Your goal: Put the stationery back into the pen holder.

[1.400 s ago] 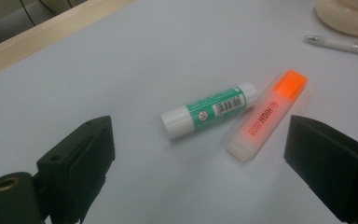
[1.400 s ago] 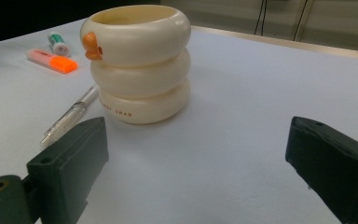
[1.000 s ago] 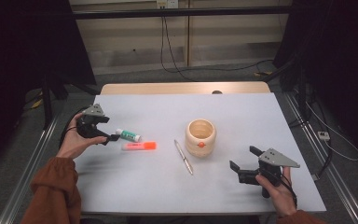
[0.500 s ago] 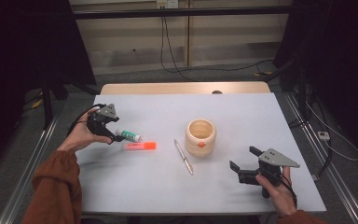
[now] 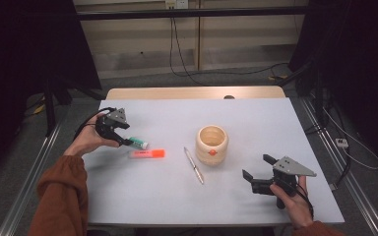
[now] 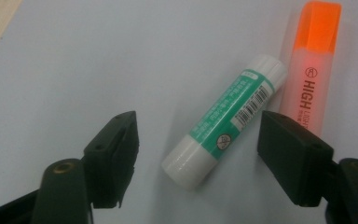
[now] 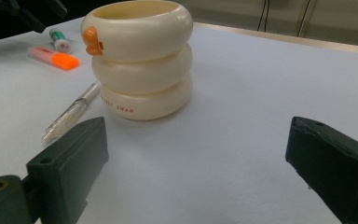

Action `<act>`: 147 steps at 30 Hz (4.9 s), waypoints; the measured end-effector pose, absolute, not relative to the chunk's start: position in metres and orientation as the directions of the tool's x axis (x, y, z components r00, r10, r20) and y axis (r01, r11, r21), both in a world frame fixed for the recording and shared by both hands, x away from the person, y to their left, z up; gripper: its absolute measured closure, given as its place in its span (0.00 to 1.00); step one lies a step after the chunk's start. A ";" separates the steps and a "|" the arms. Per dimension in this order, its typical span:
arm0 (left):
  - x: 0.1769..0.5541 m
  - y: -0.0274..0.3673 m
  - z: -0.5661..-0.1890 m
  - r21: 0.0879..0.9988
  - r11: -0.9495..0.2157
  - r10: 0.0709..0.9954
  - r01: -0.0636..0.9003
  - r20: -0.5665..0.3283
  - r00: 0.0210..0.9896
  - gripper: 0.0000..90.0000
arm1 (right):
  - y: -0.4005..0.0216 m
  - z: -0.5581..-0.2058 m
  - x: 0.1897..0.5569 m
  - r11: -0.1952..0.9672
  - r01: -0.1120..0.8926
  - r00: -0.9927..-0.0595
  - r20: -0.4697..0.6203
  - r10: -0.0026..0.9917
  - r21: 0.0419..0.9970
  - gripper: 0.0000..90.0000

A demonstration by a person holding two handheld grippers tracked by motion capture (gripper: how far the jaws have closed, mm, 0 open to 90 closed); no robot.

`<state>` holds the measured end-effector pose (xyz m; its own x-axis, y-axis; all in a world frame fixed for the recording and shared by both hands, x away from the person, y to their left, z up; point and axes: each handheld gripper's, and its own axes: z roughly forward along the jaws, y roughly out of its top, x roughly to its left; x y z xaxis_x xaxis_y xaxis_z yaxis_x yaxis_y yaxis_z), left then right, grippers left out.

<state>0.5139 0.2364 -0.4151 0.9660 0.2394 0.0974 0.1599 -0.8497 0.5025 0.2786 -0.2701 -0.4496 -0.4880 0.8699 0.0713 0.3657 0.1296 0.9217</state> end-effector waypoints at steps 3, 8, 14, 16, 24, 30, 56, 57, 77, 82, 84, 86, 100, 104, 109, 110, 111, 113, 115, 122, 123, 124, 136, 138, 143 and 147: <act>0.515 0.235 -0.418 0.485 -0.863 0.217 0.142 0.102 0.971 0.38 | -0.270 -0.450 0.279 0.129 0.367 -0.488 0.072 0.870 0.921 0.06; 0.517 0.233 -0.422 0.463 -0.877 0.193 0.127 0.097 0.976 0.41 | -0.270 -0.450 0.279 0.126 0.370 -0.485 0.075 0.871 0.921 0.06; 0.518 0.231 -0.425 0.446 -0.888 0.168 0.111 0.090 0.982 0.48 | -0.271 -0.450 0.279 0.122 0.372 -0.482 0.080 0.872 0.920 0.06; 0.519 0.230 -0.427 0.444 -0.890 0.162 0.106 0.090 0.983 0.50 | -0.271 -0.450 0.279 0.119 0.373 -0.481 0.083 0.873 0.920 0.06; 0.520 0.227 -0.432 0.419 -0.904 0.133 0.086 0.085 0.987 0.58 | -0.272 -0.451 0.280 0.116 0.376 -0.477 0.085 0.875 0.920 0.06; 0.523 0.223 -0.437 0.402 -0.913 0.115 0.072 0.083 0.990 0.64 | -0.272 -0.451 0.280 0.112 0.376 -0.475 0.087 0.876 0.920 0.06; 0.521 0.231 -0.426 0.452 -0.872 0.228 0.189 0.032 0.973 0.73 | -0.273 -0.450 0.279 0.112 0.372 -0.475 0.086 0.876 0.921 0.06; 0.521 0.232 -0.425 0.456 -0.868 0.234 0.199 0.022 0.972 0.73 | -0.273 -0.450 0.279 0.110 0.373 -0.474 0.087 0.876 0.921 0.06; 0.513 0.248 -0.404 0.553 -0.744 0.398 0.374 -0.082 0.914 0.73 | -0.272 -0.451 0.280 0.112 0.374 -0.474 0.087 0.876 0.920 0.06; 0.508 0.256 -0.399 0.568 -0.713 0.424 0.412 -0.119 0.898 0.73 | -0.272 -0.451 0.280 0.111 0.375 -0.474 0.087 0.876 0.920 0.06; 0.505 0.260 -0.399 0.582 -0.687 0.461 0.436 -0.115 0.880 0.73 | -0.272 -0.451 0.280 0.112 0.374 -0.475 0.086 0.876 0.921 0.06; 0.503 0.265 -0.399 0.592 -0.669 0.468 0.450 -0.136 0.873 0.73 | -0.272 -0.451 0.280 0.111 0.374 -0.475 0.087 0.876 0.921 0.06; 0.475 0.288 -0.391 0.619 -0.597 0.531 0.509 -0.171 0.830 0.73 | -0.271 -0.450 0.280 0.115 0.371 -0.479 0.084 0.874 0.922 0.06; 0.465 0.291 -0.390 0.616 -0.599 0.532 0.512 -0.172 0.829 0.73 | -0.270 -0.450 0.280 0.117 0.368 -0.481 0.081 0.873 0.922 0.06; 0.453 0.293 -0.387 0.615 -0.592 0.552 0.521 -0.162 0.818 0.73 | -0.270 -0.449 0.281 0.119 0.369 -0.483 0.081 0.872 0.922 0.06; 0.451 0.293 -0.387 0.614 -0.592 0.553 0.521 -0.161 0.817 0.73 | -0.270 -0.450 0.281 0.117 0.370 -0.481 0.082 0.873 0.922 0.06; 0.448 0.294 -0.386 0.615 -0.588 0.555 0.525 -0.166 0.815 0.73 | -0.270 -0.450 0.281 0.118 0.371 -0.481 0.082 0.873 0.921 0.06; 0.444 0.295 -0.385 0.619 -0.579 0.559 0.530 -0.172 0.811 0.73 | -0.270 -0.450 0.281 0.119 0.369 -0.482 0.081 0.873 0.922 0.06; 0.438 0.296 -0.383 0.626 -0.581 0.557 0.520 -0.159 0.815 0.73 | -0.270 -0.449 0.281 0.121 0.366 -0.483 0.078 0.872 0.923 0.06; 0.417 0.294 -0.380 0.622 -0.574 0.568 0.532 -0.166 0.806 0.73 | -0.269 -0.448 0.282 0.118 0.365 -0.484 0.080 0.871 0.923 0.06; 0.414 0.293 -0.379 0.626 -0.571 0.568 0.531 -0.166 0.806 0.73 | -0.269 -0.448 0.282 0.119 0.364 -0.485 0.078 0.871 0.924 0.06; 0.411 0.292 -0.379 0.629 -0.572 0.562 0.527 -0.168 0.810 0.73 | -0.269 -0.448 0.282 0.124 0.361 -0.490 0.075 0.868 0.924 0.06; 0.377 0.252 -0.371 0.626 -0.599 0.521 0.499 -0.168 0.837 0.73 | -0.258 -0.443 0.283 0.147 0.336 -0.518 0.052 0.854 0.930 0.06; 0.377 0.248 -0.371 0.628 -0.597 0.511 0.499 -0.182 0.840 0.73 | -0.256 -0.442 0.283 0.143 0.332 -0.525 0.056 0.849 0.932 0.07; 0.376 0.236 -0.371 0.631 -0.598 0.495 0.495 -0.195 0.847 0.73 | -0.250 -0.440 0.284 0.154 0.322 -0.551 0.053 0.833 0.934 0.07; 0.370 0.226 -0.367 0.627 -0.609 0.488 0.486 -0.186 0.853 0.73 | -0.244 -0.438 0.284 0.169 0.310 -0.579 0.045 0.814 0.936 0.06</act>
<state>0.3696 0.2258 -0.3666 0.8527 0.4881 -0.1863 0.4857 -0.6092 0.6268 0.2839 -0.2440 -0.4378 -0.5791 0.8140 0.0450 0.3100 0.1688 0.9357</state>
